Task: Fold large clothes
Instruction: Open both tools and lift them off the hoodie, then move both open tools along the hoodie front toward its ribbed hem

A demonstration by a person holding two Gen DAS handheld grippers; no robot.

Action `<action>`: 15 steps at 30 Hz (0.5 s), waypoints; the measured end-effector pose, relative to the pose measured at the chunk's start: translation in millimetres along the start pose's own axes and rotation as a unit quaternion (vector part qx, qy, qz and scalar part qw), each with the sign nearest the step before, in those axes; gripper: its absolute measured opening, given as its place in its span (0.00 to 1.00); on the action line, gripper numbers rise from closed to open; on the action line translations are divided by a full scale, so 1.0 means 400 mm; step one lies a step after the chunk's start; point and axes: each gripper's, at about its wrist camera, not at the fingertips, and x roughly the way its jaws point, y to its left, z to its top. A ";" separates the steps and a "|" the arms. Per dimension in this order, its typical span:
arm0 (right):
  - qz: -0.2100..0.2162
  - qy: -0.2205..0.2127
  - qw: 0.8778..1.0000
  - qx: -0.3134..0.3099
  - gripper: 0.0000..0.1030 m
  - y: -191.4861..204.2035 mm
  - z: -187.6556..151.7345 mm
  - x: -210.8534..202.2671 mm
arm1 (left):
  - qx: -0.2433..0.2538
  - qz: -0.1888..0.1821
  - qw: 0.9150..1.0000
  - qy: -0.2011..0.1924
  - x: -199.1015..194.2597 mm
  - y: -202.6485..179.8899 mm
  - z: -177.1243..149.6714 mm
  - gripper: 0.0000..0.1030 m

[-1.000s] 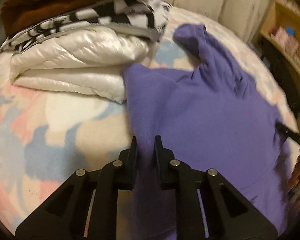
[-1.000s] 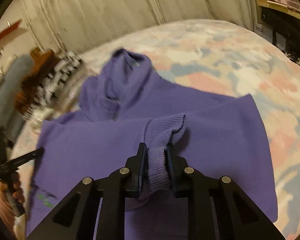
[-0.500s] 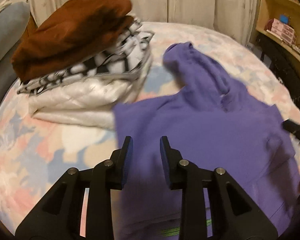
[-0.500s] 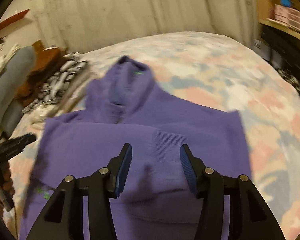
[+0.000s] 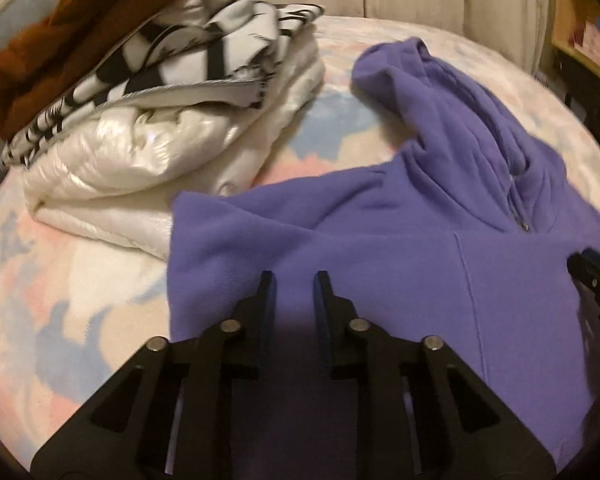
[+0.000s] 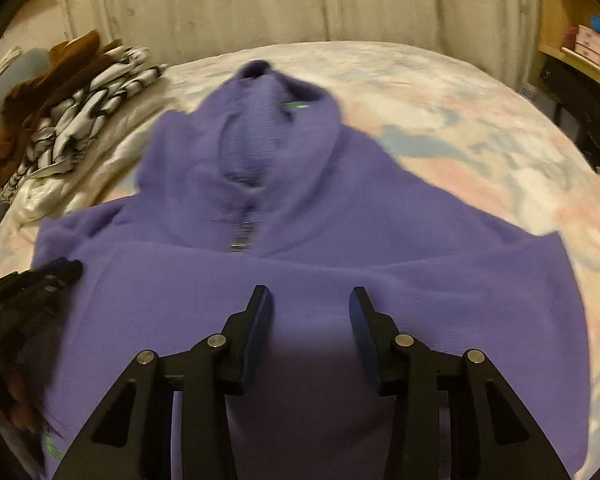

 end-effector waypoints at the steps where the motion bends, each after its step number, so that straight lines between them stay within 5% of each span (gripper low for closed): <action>1: 0.009 0.001 1.000 0.002 0.29 -0.016 -0.003 -0.001 | 0.001 0.001 1.000 0.000 -0.001 0.004 0.001 0.11; 10: 0.055 0.014 0.998 0.022 0.32 -0.039 -0.008 -0.106 | 0.009 -0.010 1.000 -0.002 -0.102 -0.001 -0.008 0.11; 15: 0.097 0.033 0.995 -0.007 0.36 0.067 -0.049 -0.168 | 0.009 -0.045 0.999 -0.007 -0.226 -0.033 -0.067 0.11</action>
